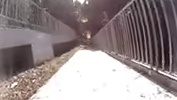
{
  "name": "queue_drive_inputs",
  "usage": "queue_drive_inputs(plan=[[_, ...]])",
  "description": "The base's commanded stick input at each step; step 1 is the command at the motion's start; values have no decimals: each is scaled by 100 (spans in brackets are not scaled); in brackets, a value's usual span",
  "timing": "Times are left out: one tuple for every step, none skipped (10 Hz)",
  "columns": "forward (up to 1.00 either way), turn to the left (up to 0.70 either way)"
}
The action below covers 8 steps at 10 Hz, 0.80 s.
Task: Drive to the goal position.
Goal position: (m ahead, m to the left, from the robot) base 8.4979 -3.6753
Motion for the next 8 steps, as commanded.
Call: queue_drive_inputs(plan=[[50, -50], [50, -50], [50, -32], [50, -4], [50, 0], [50, 0], [50, 0], [50, 0]])
